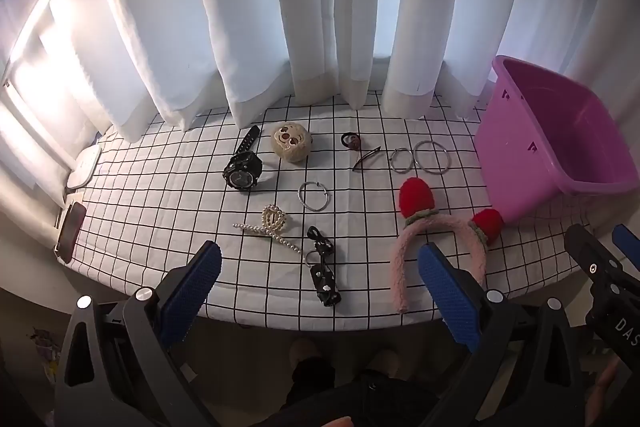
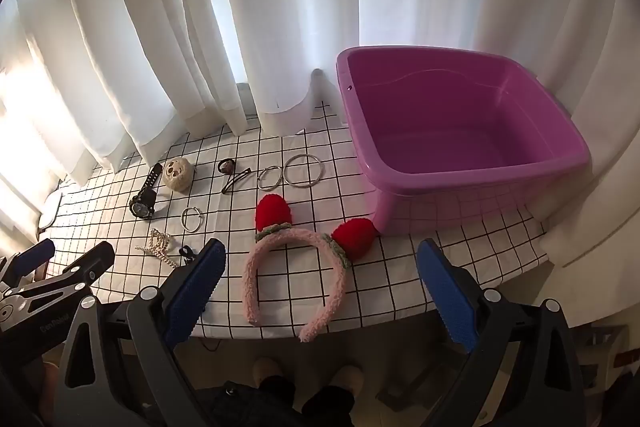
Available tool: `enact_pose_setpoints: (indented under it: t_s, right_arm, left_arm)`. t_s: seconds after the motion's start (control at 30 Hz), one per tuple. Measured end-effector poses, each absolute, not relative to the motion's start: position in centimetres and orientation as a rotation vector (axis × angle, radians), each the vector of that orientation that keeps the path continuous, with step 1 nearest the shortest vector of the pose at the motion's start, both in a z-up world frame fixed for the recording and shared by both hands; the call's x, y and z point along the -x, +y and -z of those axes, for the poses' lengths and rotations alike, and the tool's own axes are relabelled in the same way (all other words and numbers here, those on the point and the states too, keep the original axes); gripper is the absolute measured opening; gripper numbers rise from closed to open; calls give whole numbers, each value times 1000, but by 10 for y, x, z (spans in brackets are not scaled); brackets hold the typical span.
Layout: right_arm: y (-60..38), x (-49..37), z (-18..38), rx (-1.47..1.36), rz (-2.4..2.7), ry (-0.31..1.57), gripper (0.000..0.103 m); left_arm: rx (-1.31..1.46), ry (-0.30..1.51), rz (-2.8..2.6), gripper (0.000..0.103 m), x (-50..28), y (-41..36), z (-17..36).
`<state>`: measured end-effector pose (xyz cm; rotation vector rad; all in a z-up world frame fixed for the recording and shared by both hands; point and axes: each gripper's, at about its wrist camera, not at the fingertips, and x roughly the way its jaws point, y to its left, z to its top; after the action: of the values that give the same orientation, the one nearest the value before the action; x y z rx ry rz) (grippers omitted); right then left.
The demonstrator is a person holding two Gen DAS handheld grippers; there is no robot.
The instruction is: Organize jewelry
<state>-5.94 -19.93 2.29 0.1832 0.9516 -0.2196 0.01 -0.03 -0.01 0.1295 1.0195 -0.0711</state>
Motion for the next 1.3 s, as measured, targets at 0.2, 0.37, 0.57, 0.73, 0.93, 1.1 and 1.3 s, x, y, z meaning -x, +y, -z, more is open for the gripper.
enact_pose_setpoints:
  t_s: [0.2, 0.37, 0.57, 0.73, 0.93, 1.1, 1.3]
  right_arm:
    - [-196, 59, -22, -188, 217, 955, 92]
    - [-197, 59, -27, -184, 215, 952, 92]
    - [-195, 58, -25, -174, 212, 944, 92]
    - [-195, 56, -24, -181, 205, 949, 92]
    - [-193, 57, -24, -177, 205, 943, 92]
    - [-192, 56, -26, -174, 204, 941, 92]
    - [-192, 56, -25, -175, 202, 943, 92]
  left_arm:
    - [-125, 1024, 66, 97, -3, 2, 1]
    - [-121, 1013, 65, 97, -1, 2, -3]
    - [-121, 1013, 66, 97, -1, 6, -3]
    - [-116, 1013, 64, 97, -1, 9, -2]
    - [-114, 1012, 65, 97, -1, 11, -1]
    - [-113, 1012, 62, 97, -1, 11, -2]
    - [-113, 1012, 62, 97, -3, 12, -1]
